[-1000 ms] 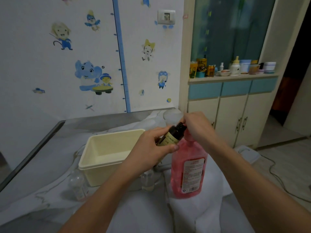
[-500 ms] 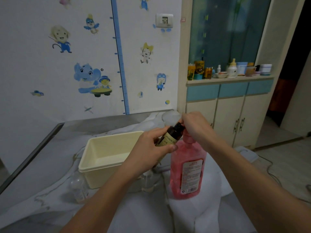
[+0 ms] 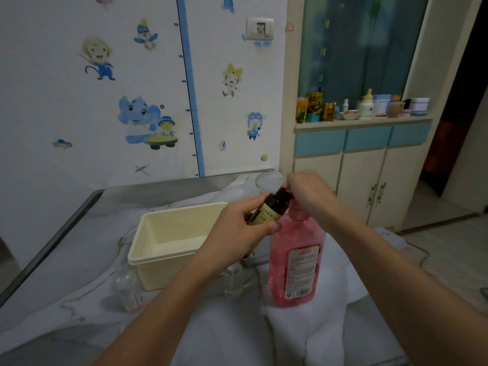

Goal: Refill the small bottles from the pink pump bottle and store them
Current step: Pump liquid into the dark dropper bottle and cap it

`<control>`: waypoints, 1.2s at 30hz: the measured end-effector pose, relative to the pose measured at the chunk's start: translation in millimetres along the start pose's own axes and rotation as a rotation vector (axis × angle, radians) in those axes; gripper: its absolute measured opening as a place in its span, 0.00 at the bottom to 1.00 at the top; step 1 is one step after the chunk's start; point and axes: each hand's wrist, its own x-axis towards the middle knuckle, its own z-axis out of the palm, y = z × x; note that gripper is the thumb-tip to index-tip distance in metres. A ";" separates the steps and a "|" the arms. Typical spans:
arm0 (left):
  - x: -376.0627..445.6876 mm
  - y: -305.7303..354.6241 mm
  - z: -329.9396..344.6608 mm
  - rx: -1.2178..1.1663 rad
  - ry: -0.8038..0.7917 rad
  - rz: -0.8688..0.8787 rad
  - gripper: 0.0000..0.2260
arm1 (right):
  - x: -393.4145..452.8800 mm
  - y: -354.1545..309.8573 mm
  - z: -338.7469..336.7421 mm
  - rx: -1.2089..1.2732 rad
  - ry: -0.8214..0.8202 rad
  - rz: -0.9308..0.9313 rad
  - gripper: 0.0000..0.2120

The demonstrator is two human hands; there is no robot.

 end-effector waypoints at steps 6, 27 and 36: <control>-2.2 -4.6 2.5 0.003 -0.002 -0.010 0.24 | 0.1 -5.5 8.2 0.037 0.052 0.084 0.12; -2.8 3.2 0.1 -0.012 -0.001 -0.006 0.23 | 0.5 0.5 3.7 0.271 0.050 0.112 0.04; -2.3 -1.2 1.8 0.001 0.001 -0.022 0.24 | 4.8 0.3 8.7 -0.100 0.072 0.022 0.11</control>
